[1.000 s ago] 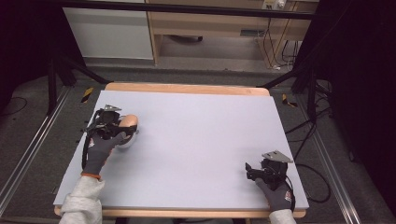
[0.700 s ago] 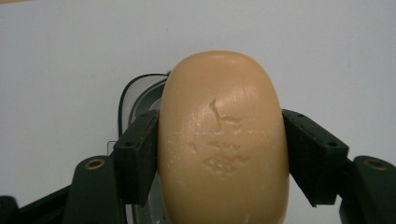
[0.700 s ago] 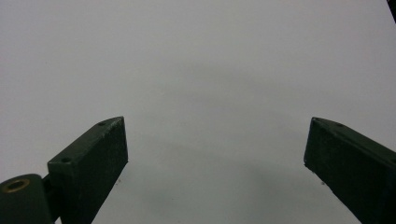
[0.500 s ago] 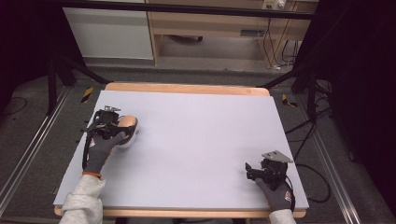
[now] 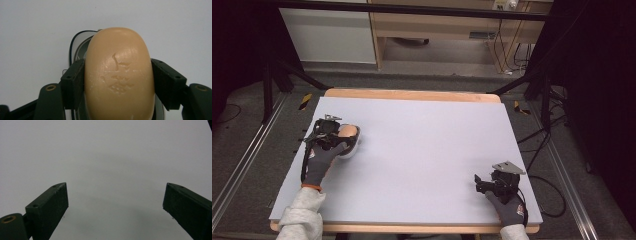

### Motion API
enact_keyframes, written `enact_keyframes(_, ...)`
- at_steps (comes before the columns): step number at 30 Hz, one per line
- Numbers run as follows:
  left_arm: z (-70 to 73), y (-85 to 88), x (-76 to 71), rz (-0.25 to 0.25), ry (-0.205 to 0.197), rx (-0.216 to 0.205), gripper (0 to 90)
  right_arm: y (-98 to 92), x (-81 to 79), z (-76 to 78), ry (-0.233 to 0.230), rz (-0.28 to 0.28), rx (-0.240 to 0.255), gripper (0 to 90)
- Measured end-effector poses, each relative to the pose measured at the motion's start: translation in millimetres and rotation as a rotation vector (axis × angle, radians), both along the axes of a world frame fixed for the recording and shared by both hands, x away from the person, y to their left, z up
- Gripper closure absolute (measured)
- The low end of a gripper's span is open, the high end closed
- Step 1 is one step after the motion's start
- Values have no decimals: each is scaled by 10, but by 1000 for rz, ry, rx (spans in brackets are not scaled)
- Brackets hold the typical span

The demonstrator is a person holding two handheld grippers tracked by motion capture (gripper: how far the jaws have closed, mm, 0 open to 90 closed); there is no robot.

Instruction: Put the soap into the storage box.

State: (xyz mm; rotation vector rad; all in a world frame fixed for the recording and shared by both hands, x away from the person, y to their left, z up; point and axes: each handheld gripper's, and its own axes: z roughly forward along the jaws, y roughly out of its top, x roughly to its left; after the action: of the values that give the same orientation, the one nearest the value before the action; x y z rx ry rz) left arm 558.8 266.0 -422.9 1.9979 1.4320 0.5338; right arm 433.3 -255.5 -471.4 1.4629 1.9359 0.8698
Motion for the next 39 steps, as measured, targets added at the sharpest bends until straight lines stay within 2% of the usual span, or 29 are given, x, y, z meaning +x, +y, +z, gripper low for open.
enact_keyframes(11, -9, -4, -2, 9, -5, -6, 303, 8, -3, 2, 0, -3, 1, 62)
enact_keyframes(14, 1, -20, -12, 19, -21, 18, 285, 8, -3, 2, -1, -1, 1, 62)
enact_keyframes(19, -1, 16, -17, 21, -15, -4, 290, 11, -3, 1, 0, 0, -3, 62)
enact_keyframes(23, 9, 11, -28, 19, -24, -2, 293, 8, -3, 1, -2, 2, -5, 62)
enact_keyframes(32, 136, -63, -127, -5, -89, -40, 295, 4, -12, 7, -8, -3, -4, 62)
enact_keyframes(39, 220, -135, -272, -41, -143, -95, 304, -5, -18, 14, -13, -8, -3, 62)
